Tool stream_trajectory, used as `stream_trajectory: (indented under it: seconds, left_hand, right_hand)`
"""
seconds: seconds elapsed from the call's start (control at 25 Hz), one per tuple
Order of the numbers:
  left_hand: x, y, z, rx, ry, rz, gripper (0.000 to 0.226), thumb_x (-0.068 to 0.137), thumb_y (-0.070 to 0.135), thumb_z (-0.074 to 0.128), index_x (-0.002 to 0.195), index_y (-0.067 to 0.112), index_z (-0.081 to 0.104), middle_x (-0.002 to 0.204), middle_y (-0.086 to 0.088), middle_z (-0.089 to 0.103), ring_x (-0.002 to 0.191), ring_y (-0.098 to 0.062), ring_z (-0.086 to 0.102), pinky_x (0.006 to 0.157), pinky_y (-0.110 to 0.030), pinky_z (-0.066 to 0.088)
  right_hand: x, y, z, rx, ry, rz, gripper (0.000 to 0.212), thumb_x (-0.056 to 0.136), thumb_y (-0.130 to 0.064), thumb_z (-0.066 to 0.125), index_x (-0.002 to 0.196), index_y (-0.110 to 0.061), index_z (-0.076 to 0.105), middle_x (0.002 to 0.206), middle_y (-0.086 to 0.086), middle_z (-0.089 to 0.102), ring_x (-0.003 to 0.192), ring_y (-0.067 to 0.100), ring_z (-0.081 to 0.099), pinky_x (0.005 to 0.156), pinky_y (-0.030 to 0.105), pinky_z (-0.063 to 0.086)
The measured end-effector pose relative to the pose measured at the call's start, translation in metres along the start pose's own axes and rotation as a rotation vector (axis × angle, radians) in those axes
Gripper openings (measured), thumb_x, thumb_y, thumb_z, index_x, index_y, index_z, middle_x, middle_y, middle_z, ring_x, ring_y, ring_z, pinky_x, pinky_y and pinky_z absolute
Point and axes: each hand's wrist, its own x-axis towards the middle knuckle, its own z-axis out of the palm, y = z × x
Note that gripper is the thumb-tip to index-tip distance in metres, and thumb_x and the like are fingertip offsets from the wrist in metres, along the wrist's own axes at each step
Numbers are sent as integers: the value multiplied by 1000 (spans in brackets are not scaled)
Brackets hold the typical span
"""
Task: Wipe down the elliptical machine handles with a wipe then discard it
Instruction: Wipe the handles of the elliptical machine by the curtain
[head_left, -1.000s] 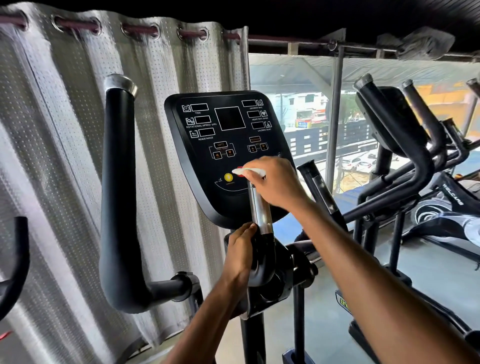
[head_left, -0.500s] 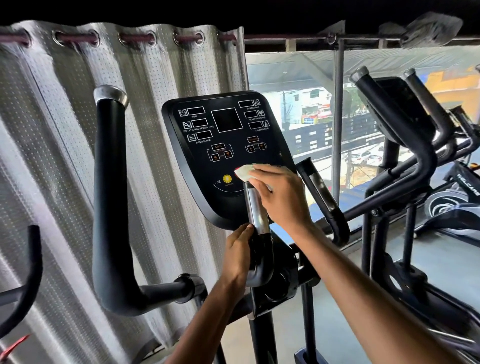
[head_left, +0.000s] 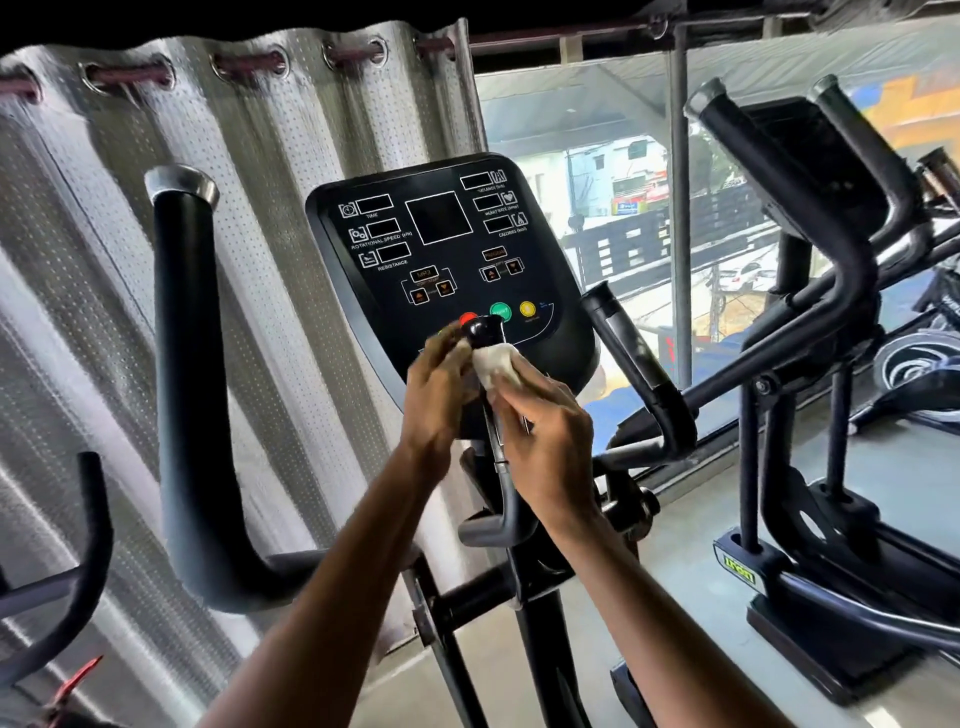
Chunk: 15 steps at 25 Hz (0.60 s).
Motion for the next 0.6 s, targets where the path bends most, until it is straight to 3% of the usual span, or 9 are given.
stream_trajectory:
  seconds: [0.08,0.12,0.24,0.32,0.44,0.6]
  left_hand:
    - [16,9,0,36,-27,11,33,107,10,46,135,17,60,118,-5,70,101,-16,69,74,-26,57]
    - [22,10,0,61,-44,9,33,107,10,45,136,14,61,119,-6,71,102,-18,69,74,-26,58]
    - [29,15,3,98,-55,0,26,106,11,48,117,8,71,98,-4,74,88,-19,68,63,-21,56]
    - [32,13,2,117,-69,18,24,106,12,50,108,11,74,91,0,75,83,-14,68,64,-22,55]
    - [33,5,-3,120,-86,53,25,106,14,51,107,16,75,94,1,75,86,-11,67,67,-20,54]
    - [32,-2,1,106,-54,93,23,106,15,52,112,13,74,104,-7,73,94,-15,65,70,-20,55]
  right_hand:
    - [-11,2,-4,-103,16,-40,23,95,-18,70,117,-14,75,129,6,68,110,25,65,94,35,54]
    - [-14,0,-6,-122,29,-24,22,94,-20,70,115,-15,76,126,4,68,107,25,64,90,35,55]
    - [-20,-13,-3,-261,4,-89,11,92,-14,71,101,-13,77,122,3,67,99,24,59,82,31,55]
    - [-35,-16,-3,-297,22,-104,9,92,-13,72,99,-12,77,121,4,67,99,22,59,87,24,52]
    - [-54,-12,-10,-233,126,7,19,98,-22,66,110,-12,77,120,4,71,103,18,65,97,10,39]
    - [-45,-11,-7,-73,193,135,24,97,-20,64,114,-5,75,111,5,76,100,13,70,90,18,53]
